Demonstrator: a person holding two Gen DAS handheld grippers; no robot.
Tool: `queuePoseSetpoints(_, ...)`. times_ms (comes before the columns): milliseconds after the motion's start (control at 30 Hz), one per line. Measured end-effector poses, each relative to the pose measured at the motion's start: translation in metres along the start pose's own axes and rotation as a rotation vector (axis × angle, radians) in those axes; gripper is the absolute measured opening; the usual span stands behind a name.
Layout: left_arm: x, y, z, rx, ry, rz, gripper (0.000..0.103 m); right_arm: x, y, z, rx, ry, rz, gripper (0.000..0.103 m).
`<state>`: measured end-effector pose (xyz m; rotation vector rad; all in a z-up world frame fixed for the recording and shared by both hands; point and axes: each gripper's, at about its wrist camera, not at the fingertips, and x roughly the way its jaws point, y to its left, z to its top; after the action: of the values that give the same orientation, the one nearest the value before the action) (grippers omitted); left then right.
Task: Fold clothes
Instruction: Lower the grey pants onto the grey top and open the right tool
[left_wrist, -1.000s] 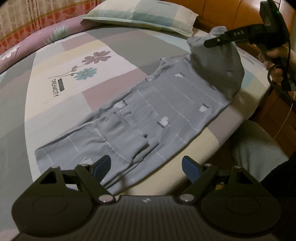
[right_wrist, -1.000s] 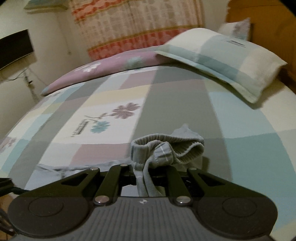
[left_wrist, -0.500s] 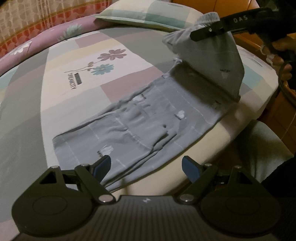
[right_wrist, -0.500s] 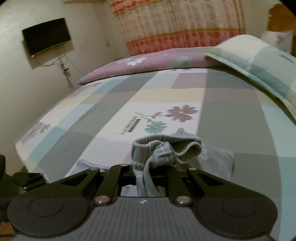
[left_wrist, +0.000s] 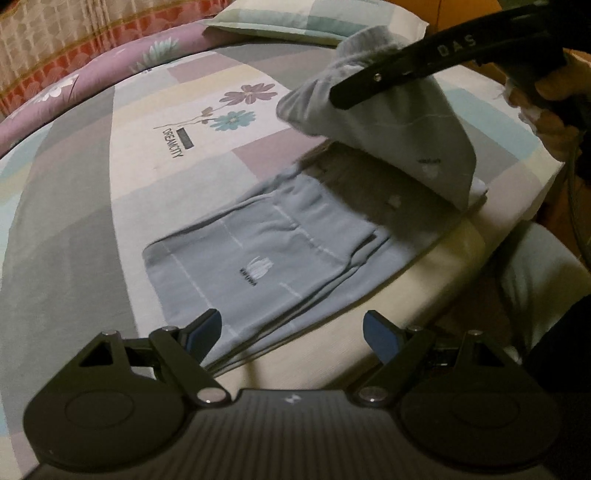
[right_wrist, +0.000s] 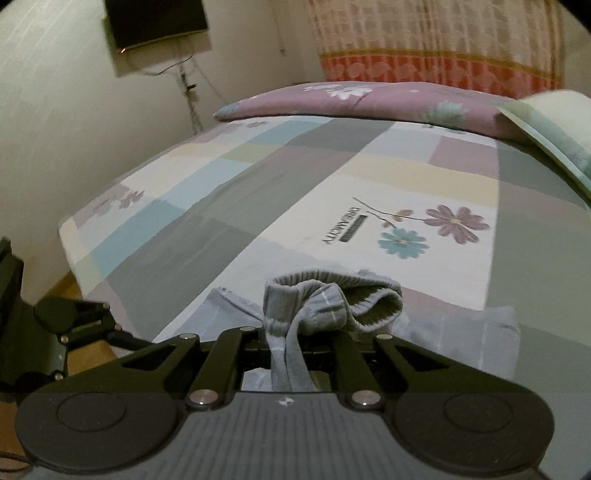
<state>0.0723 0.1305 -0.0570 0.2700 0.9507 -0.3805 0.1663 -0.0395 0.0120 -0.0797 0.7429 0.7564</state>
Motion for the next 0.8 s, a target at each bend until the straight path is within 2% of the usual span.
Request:
queuePoseSetpoints(500, -0.011, 0.025, -0.025, -0.075, 0.007, 0.033, 0.084, 0.035, 0.059, 0.022, -0.153, -0.003, 0.021, 0.011)
queuePoseSetpoints(800, -0.01, 0.035, -0.041, -0.122, 0.037, 0.045, 0.084, 0.086, 0.087, 0.002, -0.257, 0.104, 0.028, 0.014)
